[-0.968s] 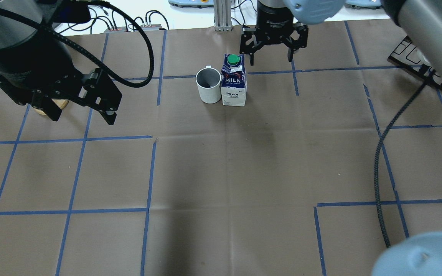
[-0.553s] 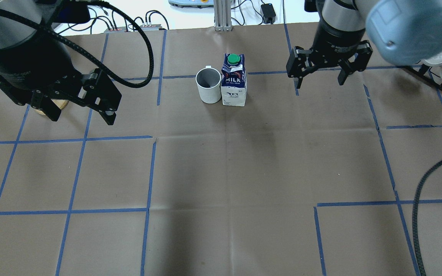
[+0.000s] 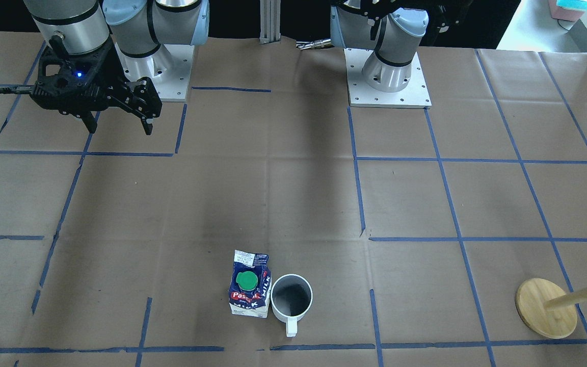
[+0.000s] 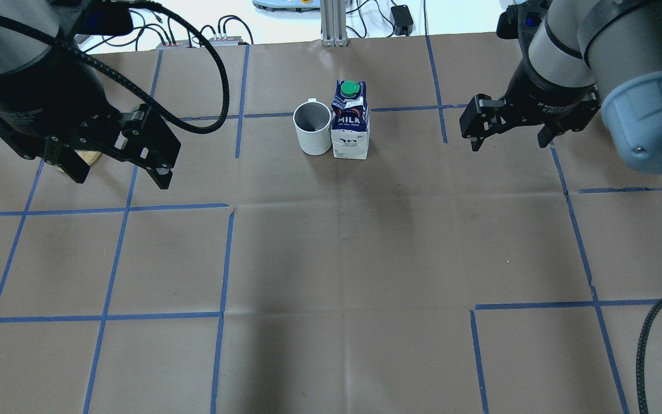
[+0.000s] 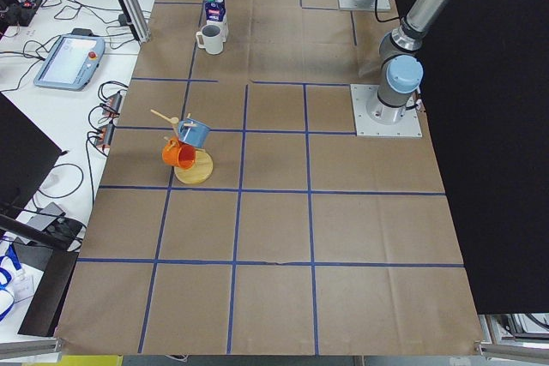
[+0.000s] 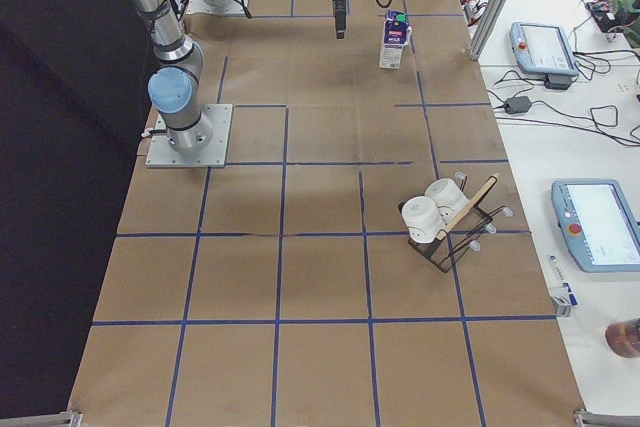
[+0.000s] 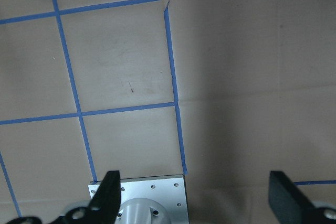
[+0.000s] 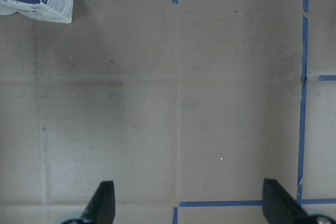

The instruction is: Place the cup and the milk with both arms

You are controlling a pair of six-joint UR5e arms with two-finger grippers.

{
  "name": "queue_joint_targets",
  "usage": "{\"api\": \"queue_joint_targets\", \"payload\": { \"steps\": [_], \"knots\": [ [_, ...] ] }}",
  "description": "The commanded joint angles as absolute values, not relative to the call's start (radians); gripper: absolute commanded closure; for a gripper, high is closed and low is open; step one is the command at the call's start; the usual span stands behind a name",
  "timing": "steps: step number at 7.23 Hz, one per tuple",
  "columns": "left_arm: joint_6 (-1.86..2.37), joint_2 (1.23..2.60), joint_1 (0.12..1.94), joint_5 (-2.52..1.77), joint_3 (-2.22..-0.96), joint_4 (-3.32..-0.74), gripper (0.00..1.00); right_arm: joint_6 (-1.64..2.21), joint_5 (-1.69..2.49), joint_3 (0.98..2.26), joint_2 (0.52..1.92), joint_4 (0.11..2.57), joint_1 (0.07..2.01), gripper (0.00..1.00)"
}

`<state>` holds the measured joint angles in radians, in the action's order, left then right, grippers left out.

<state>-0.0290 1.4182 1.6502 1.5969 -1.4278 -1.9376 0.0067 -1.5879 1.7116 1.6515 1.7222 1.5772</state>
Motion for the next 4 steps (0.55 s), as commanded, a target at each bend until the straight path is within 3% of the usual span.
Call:
{"api": "queue_joint_targets", "payload": {
  "steps": [1,4],
  "knots": [
    [-0.032,1.413,1.628,1.6,-1.428,-1.945,0.0,0.006,-1.586,1.718,1.654,1.724,1.577,0.0],
    [-0.031,1.362,1.614,1.595,-1.489,-1.933,0.0,0.006,-1.585,1.713,1.651,1.724,1.577,0.0]
  ]
}}
